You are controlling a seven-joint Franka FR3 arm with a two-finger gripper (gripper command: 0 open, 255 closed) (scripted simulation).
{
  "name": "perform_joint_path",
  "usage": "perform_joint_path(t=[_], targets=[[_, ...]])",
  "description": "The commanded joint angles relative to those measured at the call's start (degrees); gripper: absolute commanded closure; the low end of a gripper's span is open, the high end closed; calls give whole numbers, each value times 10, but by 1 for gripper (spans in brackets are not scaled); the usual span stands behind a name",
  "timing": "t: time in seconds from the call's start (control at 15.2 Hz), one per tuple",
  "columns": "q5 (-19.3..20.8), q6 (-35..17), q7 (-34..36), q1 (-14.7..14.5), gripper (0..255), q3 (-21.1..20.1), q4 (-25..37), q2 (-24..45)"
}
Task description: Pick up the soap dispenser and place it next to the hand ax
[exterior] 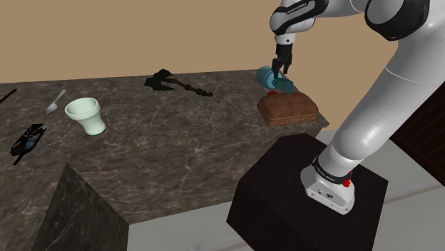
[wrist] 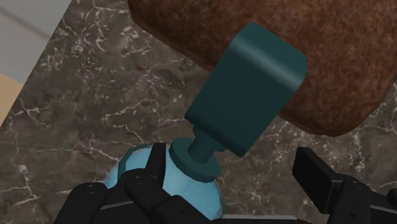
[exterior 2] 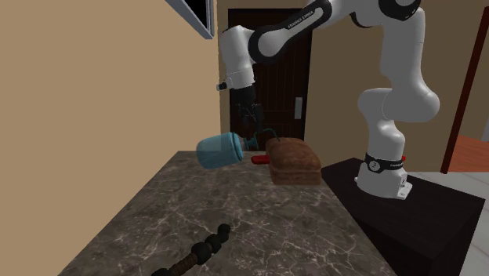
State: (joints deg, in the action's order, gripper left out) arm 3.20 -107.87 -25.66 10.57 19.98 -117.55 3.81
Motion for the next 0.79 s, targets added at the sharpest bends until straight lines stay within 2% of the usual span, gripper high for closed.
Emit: perform_joint_path(t=[0.0,0.33,0.73], targets=[[-2,-16,-1,1,0,0,-10,6],[-3,-51,-2,2,0,1,-39,13],[-3,-51,-2,2,0,1,-39,13]])
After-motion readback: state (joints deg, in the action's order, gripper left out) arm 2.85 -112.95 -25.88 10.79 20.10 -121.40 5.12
